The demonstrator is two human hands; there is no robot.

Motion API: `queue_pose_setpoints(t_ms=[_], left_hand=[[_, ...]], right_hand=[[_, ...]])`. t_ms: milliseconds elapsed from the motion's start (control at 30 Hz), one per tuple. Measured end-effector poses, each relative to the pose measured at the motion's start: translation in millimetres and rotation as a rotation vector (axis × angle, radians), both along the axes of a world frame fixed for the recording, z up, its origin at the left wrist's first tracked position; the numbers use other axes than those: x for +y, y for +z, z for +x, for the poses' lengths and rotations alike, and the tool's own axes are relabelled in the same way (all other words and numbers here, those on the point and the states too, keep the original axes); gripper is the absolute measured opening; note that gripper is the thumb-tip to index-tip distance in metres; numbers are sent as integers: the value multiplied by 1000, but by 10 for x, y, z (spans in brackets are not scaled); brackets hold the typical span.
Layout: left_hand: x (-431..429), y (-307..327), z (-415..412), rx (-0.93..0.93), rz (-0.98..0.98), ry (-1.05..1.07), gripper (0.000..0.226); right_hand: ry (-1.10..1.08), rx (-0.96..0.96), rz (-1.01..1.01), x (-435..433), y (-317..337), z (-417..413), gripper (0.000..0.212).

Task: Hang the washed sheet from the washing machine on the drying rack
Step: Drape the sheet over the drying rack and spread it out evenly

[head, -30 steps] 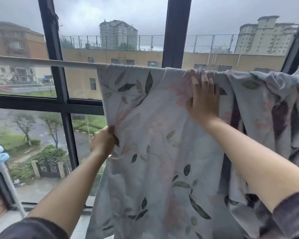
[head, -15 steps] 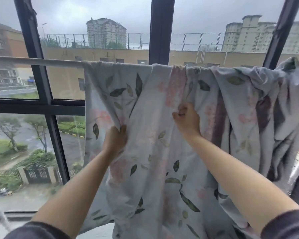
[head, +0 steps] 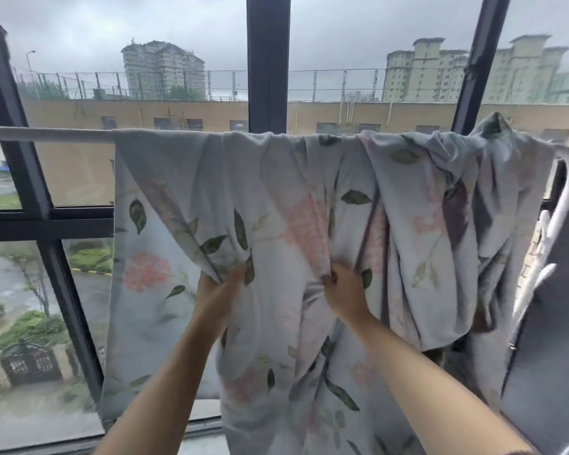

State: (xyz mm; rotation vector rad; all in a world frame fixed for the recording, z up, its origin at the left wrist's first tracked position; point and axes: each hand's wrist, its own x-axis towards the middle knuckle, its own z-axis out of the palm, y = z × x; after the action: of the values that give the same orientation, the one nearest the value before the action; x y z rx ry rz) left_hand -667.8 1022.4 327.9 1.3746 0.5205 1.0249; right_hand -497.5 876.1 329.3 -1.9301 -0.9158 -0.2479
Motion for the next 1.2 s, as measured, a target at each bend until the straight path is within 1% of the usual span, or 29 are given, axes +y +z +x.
queue_pose_setpoints(t_ms=[33, 67, 100, 167, 200, 233, 300, 367, 400, 433, 467, 500, 533, 600, 700, 733, 767, 800, 833, 867, 900, 933, 967, 1000, 1033, 1067, 1100, 1133, 1200], left_hand=[[-7, 38, 53, 53, 16, 66, 27], [-22, 25, 132, 145, 40, 127, 28], [-13, -41, 157, 278, 73, 168, 30], [-91, -248, 220, 565, 117, 142, 32], [-115, -376, 240, 676, 128, 122, 34], [-143, -477, 246, 759, 128, 95, 36], [-240, -524, 248, 895, 163, -3, 44], [-366, -363, 248, 1136, 250, -250, 66], [-404, -228, 226, 1289, 299, -380, 72], [-461, -79, 227, 1423, 375, -471, 73], [-525, 85, 240, 1510, 477, -506, 71], [-597, 256, 271, 1538, 589, -496, 69], [-683, 421, 338, 1518, 709, -458, 64], [-899, 735, 554, 1380, 936, -332, 53], [-1298, 1137, 893, 1041, 1141, -151, 32], [-1416, 1245, 1019, 904, 1199, -101, 29], [-1524, 1335, 1127, 753, 1241, -61, 23], [-1664, 1436, 1295, 600, 1279, -26, 16], [-1771, 1529, 1462, 461, 1336, 11, 12], [-1880, 1638, 1660, 359, 1421, 54, 12], [-1977, 1747, 1864, 317, 1518, 95, 19], [-2041, 1848, 2092, 353, 1614, 142, 30], [-2094, 1947, 2338, 443, 1695, 204, 43], [-2123, 2024, 2546, 544, 1747, 256, 52], [-2142, 2087, 2703, 611, 1762, 303, 58], [-2144, 2140, 2856, 658, 1774, 371, 59], [-2134, 2173, 2958, 694, 1789, 445, 55], [-2143, 2226, 3035, 699, 1798, 510, 48], [-2079, 2385, 3206, 670, 1762, 609, 28]], right_hand=[[-14, 12, -30, -23, -44, 2, 38], [-37, 34, -68, -73, -114, 26, 41], [-52, 53, -105, -79, -185, 38, 39], [-114, 88, -174, -195, -358, 120, 24], [-135, 109, -206, -262, -436, 160, 16], [-149, 120, -235, -343, -498, 198, 14], [-147, 126, -265, -504, -531, 244, 15], [-115, 159, -226, -676, -410, 259, 12], [-99, 191, -179, -749, -319, 258, 12], [-86, 224, -105, -843, -213, 279, 12], [-85, 234, -21, -948, -101, 314, 14], [-94, 218, 54, -1052, 15, 362, 15], [-119, 193, 106, -1149, 142, 434, 17], [-176, 155, 181, -1343, 407, 585, 17], [-351, -37, 277, -1583, 707, 882, 14], [-440, -98, 317, -1649, 785, 1010, 19], [-534, -117, 345, -1700, 835, 1097, 30], [-616, -82, 347, -1799, 885, 1229, 48], [-650, 4, 302, -1873, 912, 1359, 70], [-636, 124, 241, -1924, 921, 1509, 88], [-586, 246, 186, -1967, 924, 1654, 99], [-511, 353, 165, -1987, 935, 1788, 97], [-414, 416, 177, -2003, 967, 1901, 78], [-335, 416, 199, -2014, 1009, 1984, 45], [-298, 368, 206, -2027, 1055, 2029, 15], [-261, 295, 220, -2042, 1126, 2072, 20], [-222, 226, 255, -2042, 1202, 2110, 28], [-152, 191, 325, -2046, 1335, 2159, 30], [-17, 151, 472, -2071, 1744, 2226, 20]])
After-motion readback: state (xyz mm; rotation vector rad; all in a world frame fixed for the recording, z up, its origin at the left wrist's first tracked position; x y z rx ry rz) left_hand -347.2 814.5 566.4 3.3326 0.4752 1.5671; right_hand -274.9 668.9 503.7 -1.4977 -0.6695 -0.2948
